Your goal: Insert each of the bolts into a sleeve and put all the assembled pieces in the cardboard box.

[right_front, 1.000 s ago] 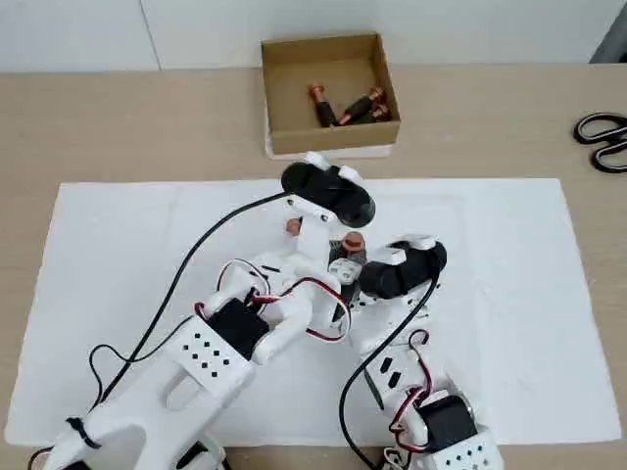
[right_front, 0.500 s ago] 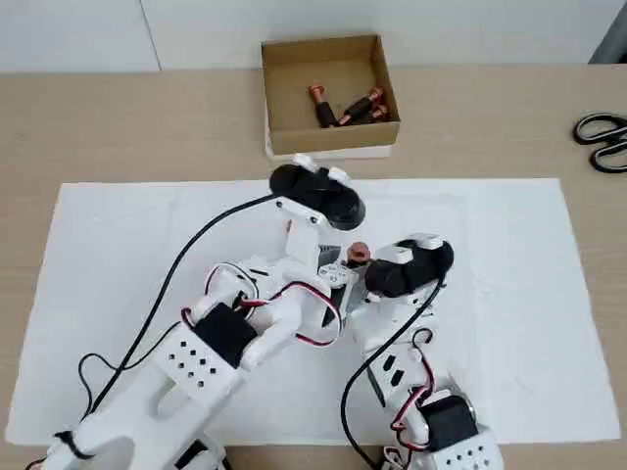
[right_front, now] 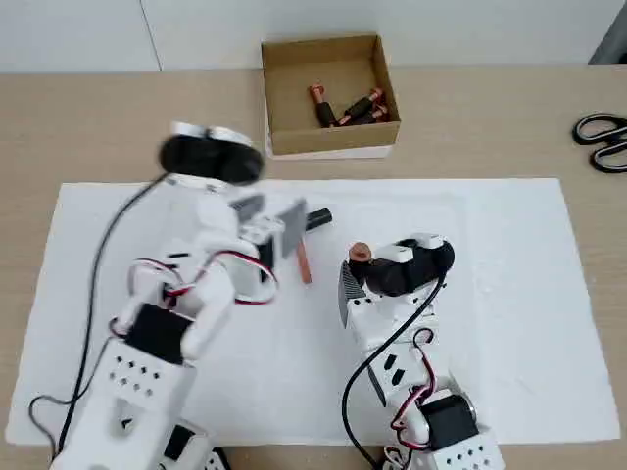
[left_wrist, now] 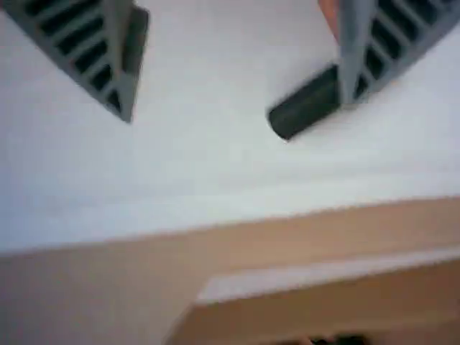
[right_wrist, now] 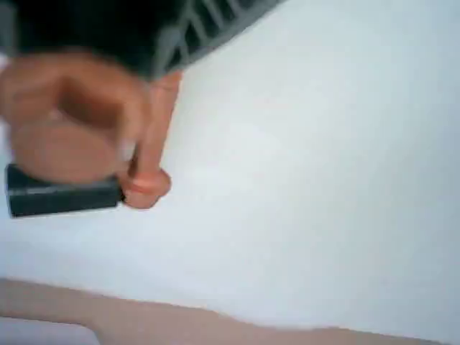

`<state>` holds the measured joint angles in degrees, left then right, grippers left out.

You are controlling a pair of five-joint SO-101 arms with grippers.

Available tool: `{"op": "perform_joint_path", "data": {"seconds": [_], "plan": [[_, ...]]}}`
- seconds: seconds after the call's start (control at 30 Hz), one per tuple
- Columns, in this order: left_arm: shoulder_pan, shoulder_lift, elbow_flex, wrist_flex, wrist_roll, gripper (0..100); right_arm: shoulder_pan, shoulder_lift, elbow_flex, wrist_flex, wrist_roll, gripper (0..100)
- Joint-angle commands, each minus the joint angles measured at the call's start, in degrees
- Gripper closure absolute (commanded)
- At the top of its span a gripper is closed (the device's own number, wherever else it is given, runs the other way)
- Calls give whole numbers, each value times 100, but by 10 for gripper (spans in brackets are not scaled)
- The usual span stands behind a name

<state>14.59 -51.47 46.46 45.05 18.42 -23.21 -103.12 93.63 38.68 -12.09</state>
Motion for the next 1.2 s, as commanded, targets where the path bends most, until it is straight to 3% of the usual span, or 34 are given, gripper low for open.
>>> {"op": "perform_joint_path", "data": {"seconds": [0.0, 0.1, 0.3, 0.5, 0.67, 0.9, 1.17], "plan": [[-1160, -220, -391, 9, -53, 820, 382, -75, -97, -418, -18, 995], [-2330, -220, -189, 9, -281, 818, 813, -40, -237, -611, 141, 995], [-4791, -264, -207, 598, -1609, 818, 2018, -22, -1090, -620, 949, 995], [-6752, -264, -242, 958, -1749, 818, 2158, 673, -2479, -629, 1705, 995], [-6980, -264, 259, 1433, -2523, 818, 2158, 2879, -4237, -637, 1714, 995], [-6848, -264, 356, 1846, -2470, 818, 2123, 6510, -7024, -1147, 1705, 995], [-6690, -264, 145, 2338, -2382, 818, 1200, 9508, -9389, -1851, 1732, 995]]}}
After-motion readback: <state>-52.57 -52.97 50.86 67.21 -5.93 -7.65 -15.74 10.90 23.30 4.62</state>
